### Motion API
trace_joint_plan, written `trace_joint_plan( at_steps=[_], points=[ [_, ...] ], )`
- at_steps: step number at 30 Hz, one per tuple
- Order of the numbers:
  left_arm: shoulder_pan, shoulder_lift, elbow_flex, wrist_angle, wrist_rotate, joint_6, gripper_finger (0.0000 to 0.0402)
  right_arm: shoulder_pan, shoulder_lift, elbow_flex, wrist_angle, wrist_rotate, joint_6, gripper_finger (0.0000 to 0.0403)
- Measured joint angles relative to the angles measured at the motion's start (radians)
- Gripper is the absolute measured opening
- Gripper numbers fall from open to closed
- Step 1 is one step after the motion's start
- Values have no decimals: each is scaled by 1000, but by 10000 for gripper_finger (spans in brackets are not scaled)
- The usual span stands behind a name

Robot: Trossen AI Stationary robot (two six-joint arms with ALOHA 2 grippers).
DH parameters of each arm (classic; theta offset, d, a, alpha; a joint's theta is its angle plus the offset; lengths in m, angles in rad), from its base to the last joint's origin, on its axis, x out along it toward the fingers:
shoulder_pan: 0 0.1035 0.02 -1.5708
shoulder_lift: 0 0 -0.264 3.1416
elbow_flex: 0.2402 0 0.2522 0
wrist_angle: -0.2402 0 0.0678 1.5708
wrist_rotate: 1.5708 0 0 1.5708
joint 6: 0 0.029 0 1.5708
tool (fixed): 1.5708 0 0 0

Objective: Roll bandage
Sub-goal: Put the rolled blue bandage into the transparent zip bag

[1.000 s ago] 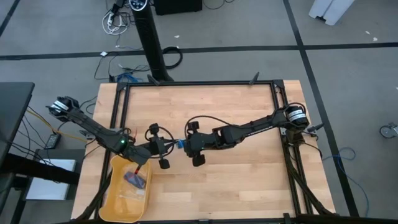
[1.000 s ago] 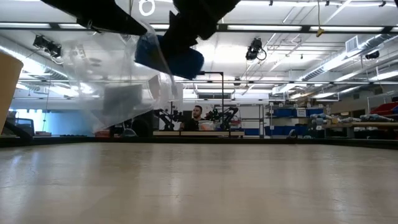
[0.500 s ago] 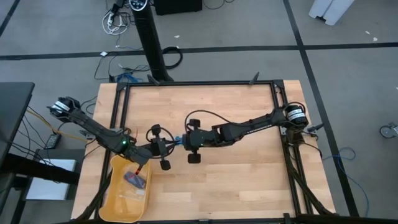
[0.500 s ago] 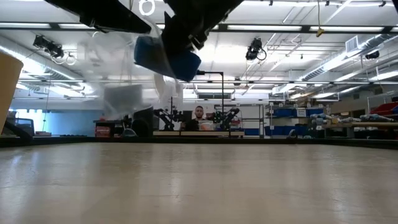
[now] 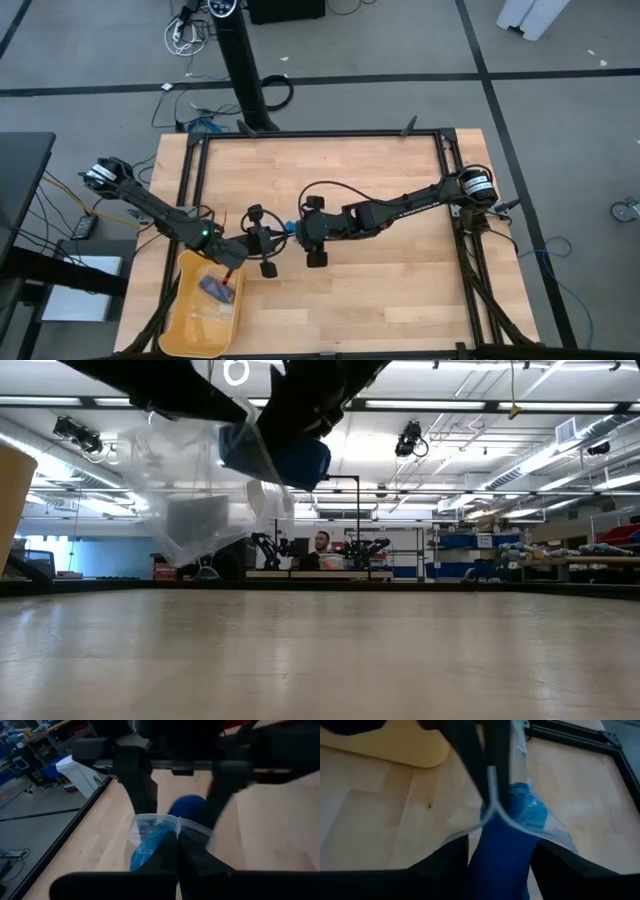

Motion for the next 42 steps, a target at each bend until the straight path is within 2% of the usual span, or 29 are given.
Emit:
trace_joint_plan(
  at_steps=[12, 24, 27, 35, 42],
  points=[
    [0, 0, 0, 48, 53, 18, 0, 63, -34, 0, -33, 66, -91, 230],
    [-5, 52, -7, 73, 99, -8, 0, 65, -76, 1, -51, 51, -82, 219],
    [-6, 60, -58, 217, 140, 3, 0, 66, -77, 1, -55, 51, -81, 216],
    [-8, 60, -306, 780, 206, 48, 0, 95, -158, 1, -73, 76, -106, 213],
    [-16, 59, -308, 838, 211, 84, 0, 114, -337, 1, -249, 132, -88, 210]
  ],
)
